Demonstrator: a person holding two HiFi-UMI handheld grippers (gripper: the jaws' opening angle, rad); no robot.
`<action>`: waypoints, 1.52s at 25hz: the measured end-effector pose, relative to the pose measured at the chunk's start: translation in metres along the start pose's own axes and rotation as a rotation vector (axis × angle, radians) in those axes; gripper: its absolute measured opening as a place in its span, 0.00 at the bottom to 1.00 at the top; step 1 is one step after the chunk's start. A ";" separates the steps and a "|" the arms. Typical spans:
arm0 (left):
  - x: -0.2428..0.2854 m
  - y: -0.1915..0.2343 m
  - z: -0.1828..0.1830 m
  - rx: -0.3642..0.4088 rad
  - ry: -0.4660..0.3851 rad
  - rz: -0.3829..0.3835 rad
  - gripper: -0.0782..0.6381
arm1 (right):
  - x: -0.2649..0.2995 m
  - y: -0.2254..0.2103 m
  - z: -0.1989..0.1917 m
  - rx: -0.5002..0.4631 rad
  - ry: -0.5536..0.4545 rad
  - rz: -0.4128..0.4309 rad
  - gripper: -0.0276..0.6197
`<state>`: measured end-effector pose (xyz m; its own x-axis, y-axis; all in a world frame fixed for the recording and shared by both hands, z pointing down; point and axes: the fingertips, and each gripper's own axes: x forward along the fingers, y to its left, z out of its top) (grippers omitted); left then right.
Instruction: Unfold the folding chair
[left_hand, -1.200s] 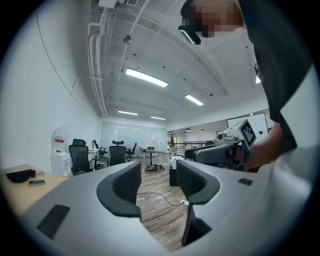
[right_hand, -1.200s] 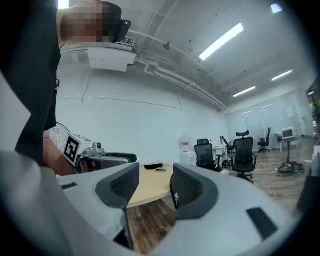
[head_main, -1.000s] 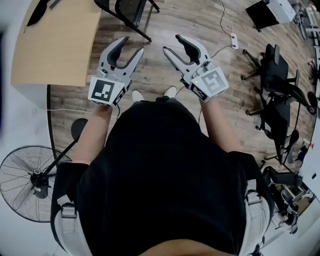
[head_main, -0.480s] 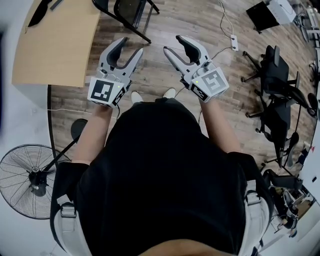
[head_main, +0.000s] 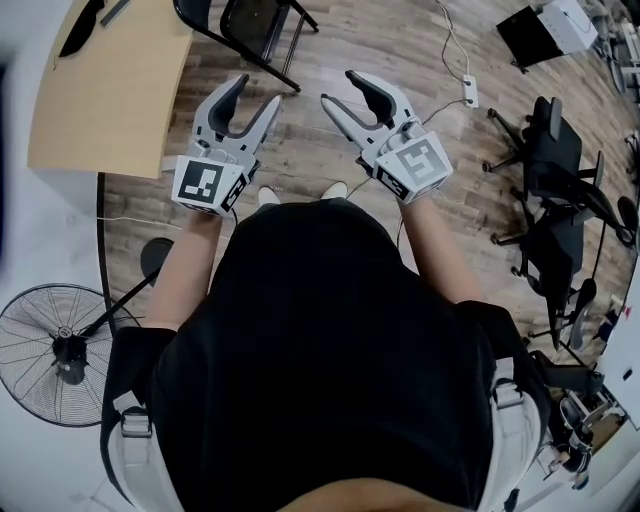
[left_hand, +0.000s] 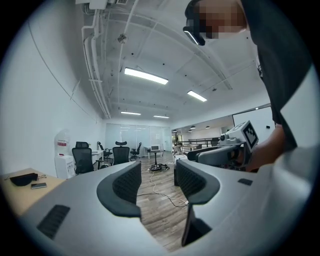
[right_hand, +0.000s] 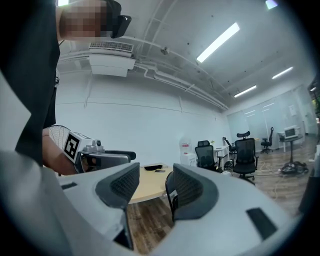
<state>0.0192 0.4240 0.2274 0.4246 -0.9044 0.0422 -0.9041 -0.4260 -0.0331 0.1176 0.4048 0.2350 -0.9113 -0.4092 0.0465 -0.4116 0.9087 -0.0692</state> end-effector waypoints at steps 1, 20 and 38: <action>0.003 -0.001 0.001 0.001 0.001 0.007 0.41 | -0.002 -0.005 -0.003 0.004 0.003 0.004 0.35; 0.068 0.093 -0.024 -0.026 0.001 0.059 0.41 | 0.095 -0.069 -0.014 0.005 0.041 0.070 0.35; 0.147 0.311 -0.030 -0.075 0.004 -0.028 0.41 | 0.311 -0.143 -0.003 0.012 0.121 -0.001 0.35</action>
<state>-0.2011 0.1589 0.2537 0.4495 -0.8921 0.0458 -0.8931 -0.4477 0.0435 -0.1073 0.1482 0.2622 -0.9029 -0.3966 0.1660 -0.4133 0.9069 -0.0812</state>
